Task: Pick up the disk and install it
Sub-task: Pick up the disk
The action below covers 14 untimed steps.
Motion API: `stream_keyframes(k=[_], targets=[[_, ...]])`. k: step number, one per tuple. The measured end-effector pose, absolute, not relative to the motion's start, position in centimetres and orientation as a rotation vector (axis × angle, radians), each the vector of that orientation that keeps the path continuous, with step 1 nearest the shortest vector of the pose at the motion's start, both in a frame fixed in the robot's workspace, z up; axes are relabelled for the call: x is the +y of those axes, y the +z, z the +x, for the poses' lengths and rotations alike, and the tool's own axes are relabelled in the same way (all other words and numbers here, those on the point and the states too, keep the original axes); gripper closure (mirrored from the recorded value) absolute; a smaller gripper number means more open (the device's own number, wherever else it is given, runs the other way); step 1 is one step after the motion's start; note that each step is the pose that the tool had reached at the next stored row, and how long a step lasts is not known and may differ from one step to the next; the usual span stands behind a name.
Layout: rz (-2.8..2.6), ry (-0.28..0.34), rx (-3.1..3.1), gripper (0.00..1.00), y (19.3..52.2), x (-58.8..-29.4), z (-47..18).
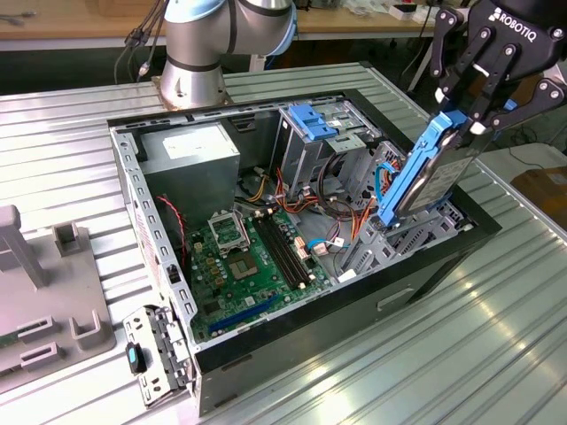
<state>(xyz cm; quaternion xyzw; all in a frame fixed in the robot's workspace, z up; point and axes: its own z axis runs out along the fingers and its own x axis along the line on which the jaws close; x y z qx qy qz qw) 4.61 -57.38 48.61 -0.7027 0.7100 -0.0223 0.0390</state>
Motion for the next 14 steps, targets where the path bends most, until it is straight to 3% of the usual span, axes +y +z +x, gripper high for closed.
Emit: stream_keyframes(k=[14], targets=[[-2.154,-0.068,2.177,0.64,48.12,-57.33,4.89]])
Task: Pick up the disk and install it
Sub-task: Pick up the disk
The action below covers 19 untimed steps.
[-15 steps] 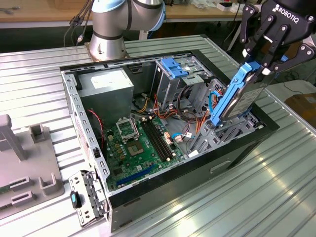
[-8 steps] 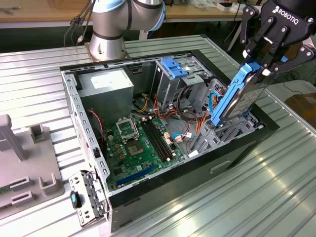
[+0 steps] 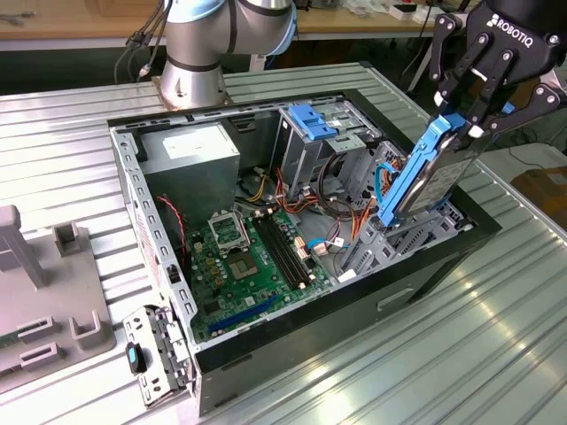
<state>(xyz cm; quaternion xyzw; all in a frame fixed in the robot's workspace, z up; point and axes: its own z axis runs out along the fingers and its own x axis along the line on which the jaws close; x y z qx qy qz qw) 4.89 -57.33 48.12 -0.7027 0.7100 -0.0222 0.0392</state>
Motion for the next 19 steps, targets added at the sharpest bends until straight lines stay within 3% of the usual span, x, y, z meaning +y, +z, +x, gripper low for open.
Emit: stream_keyframes(k=[19], targets=[[-2.154,-0.068,2.177,0.64,47.39,-56.98,4.94]])
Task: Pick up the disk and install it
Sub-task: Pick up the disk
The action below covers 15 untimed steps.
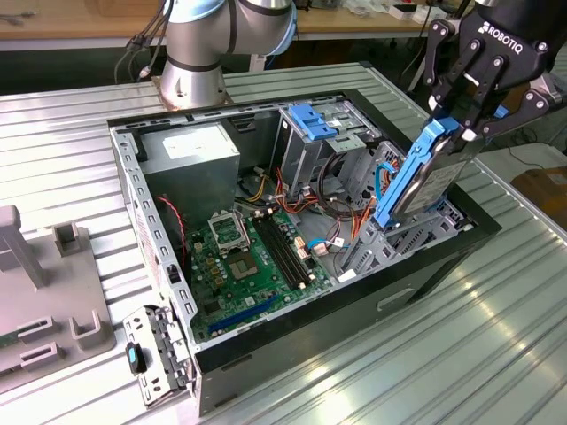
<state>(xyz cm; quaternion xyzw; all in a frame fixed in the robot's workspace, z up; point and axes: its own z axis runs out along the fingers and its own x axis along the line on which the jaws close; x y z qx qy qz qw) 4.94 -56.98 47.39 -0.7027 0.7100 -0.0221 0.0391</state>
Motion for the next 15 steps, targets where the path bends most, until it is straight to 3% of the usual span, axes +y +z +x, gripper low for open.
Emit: stream_keyframes(k=[15], targets=[[-2.152,-0.068,2.18,0.64,47.05,-56.98,5.15]])
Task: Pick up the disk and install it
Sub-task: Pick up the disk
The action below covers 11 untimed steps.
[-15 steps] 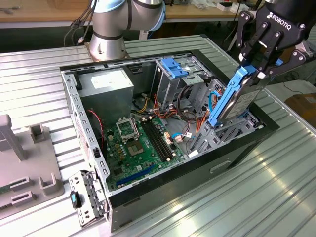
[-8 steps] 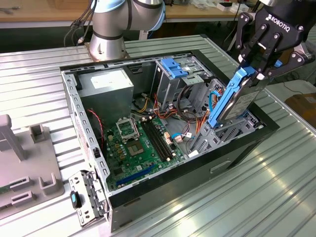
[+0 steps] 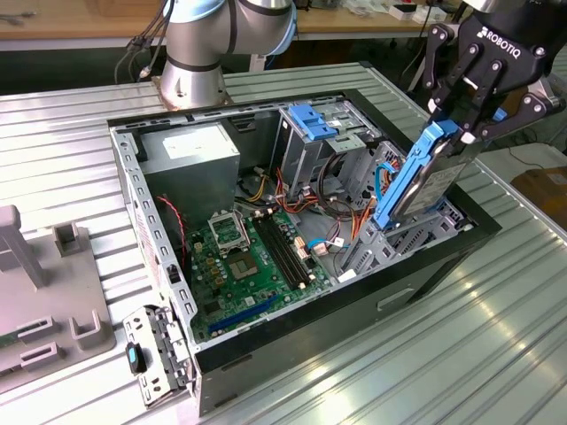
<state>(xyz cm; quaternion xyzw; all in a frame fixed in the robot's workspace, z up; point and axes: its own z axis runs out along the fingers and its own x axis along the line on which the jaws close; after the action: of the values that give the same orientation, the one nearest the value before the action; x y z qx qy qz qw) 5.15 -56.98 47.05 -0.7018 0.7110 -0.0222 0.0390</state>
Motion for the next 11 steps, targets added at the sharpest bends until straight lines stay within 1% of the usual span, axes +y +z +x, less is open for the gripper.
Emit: stream_keyframes(k=[11], targets=[[-2.151,-0.068,2.18,0.64,46.76,-56.86,5.0]])
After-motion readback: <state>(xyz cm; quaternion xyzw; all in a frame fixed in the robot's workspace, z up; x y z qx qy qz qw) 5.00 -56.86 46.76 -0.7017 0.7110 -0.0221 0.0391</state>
